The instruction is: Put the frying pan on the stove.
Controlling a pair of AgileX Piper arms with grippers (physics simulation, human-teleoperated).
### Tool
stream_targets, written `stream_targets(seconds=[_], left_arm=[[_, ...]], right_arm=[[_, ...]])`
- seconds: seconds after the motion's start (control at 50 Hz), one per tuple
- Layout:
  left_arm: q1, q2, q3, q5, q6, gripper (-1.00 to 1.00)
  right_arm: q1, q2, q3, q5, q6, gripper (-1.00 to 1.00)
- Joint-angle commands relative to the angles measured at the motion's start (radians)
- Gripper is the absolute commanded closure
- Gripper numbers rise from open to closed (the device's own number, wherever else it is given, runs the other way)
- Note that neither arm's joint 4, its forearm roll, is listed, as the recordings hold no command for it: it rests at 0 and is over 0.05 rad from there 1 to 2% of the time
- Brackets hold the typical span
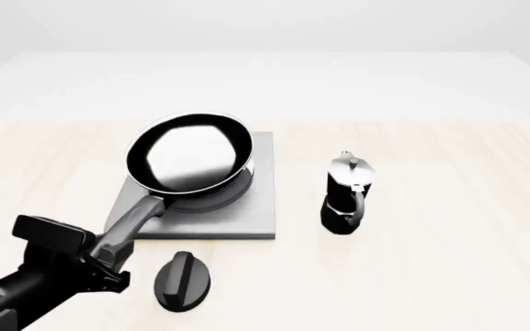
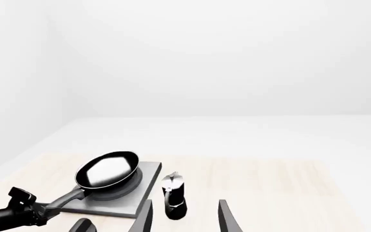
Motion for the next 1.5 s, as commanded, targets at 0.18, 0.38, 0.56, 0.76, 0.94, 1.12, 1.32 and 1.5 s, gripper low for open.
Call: stream_targets(seconds=[0.18,0.38,0.56,0.76,0.94,1.12,1.32,1.5], left_arm=[[0.004,0.015,-0.019,-0.028,0.005,1.00],[0.007,0.030,-0.012,-0.044,0.001,1.00],[0.004,0.027,-0.006,-0.041,-0.001,1.00],[0.001,0.029,-0.014,-0.034,-0.005,-1.00],[0.001,-0.085,-0.039,0.081,-0.003,-1.00],[0.006,-0.241,-0.083,0.252,0.013,-1.00],[0.014,-0.328,-0.127,0.358,0.022,-1.00],[0.017,-0.479,-0.116,0.470,0.016,-1.00]], right_arm=[[0.000,0.000,-0.002,0.000,-0.003,-1.00],[0.001,0.000,-0.002,0.000,-0.004,-1.00],[0.001,0.000,-0.002,0.000,-0.004,-1.00],[0.001,0.000,-0.002,0.000,-0.005,-1.00],[0.001,0.000,-0.001,0.000,-0.004,-1.00],[0.002,0.000,-0.001,0.000,-0.006,-1.00],[0.001,0.000,0.000,0.000,-0.004,-1.00],[0.001,0.000,0.000,0.000,-0.004,-1.00]])
